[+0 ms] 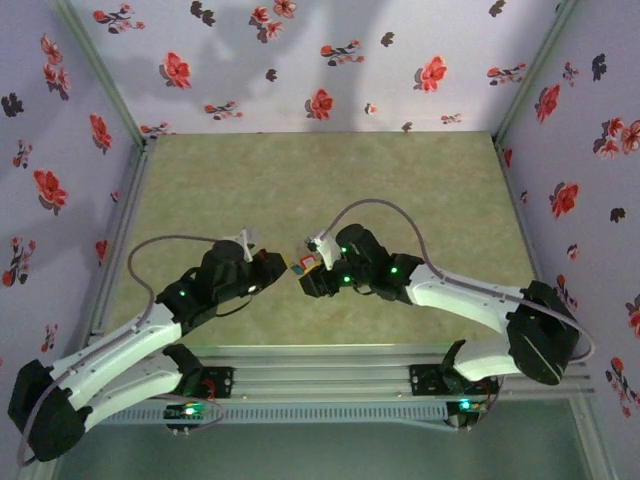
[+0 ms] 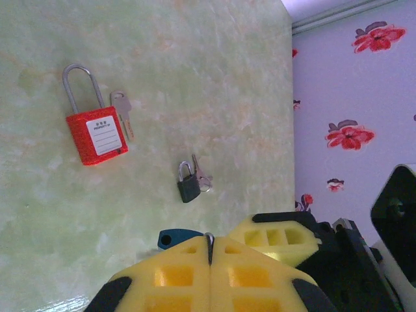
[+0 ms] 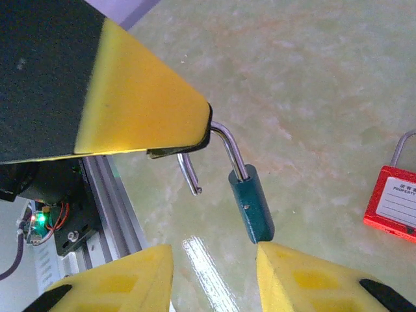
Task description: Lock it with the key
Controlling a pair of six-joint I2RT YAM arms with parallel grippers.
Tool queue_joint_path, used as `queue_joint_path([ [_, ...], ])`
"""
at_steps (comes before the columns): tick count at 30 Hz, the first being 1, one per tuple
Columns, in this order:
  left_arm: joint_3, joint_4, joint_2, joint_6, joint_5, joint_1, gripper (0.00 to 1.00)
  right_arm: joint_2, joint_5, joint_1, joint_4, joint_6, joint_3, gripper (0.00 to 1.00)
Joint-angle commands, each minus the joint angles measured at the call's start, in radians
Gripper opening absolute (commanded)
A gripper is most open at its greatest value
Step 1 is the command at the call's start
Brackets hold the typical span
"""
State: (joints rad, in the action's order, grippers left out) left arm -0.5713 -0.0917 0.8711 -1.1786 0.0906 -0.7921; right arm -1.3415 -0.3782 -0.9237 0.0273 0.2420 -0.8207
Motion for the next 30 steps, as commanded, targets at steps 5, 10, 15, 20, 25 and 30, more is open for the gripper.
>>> queue_joint_path([
  [5, -0.024, 0.014, 0.000, 0.014, 0.031, 0.000, 0.00, 0.005, 0.020, -0.007, -0.016, -0.017, -0.018, 0.37],
  [10, -0.018, 0.019, 0.000, 0.014, 0.045, 0.000, 0.00, 0.001, 0.058, -0.008, -0.020, -0.020, -0.015, 0.37],
  [15, -0.029, -0.013, 0.001, 0.031, 0.047, 0.001, 0.00, 0.033, 0.086, -0.007, -0.032, -0.030, 0.005, 0.40],
  [20, -0.035, -0.034, 0.005, 0.041, 0.051, 0.001, 0.00, 0.079, 0.121, -0.008, -0.047, -0.040, 0.030, 0.41],
  [25, -0.042, -0.034, 0.005, 0.043, 0.061, 0.001, 0.00, 0.049, 0.089, -0.008, -0.044, -0.044, 0.019, 0.41],
  [30, -0.052, -0.031, 0.000, 0.043, 0.072, 0.001, 0.00, 0.006, 0.060, -0.007, -0.033, -0.044, -0.003, 0.41],
])
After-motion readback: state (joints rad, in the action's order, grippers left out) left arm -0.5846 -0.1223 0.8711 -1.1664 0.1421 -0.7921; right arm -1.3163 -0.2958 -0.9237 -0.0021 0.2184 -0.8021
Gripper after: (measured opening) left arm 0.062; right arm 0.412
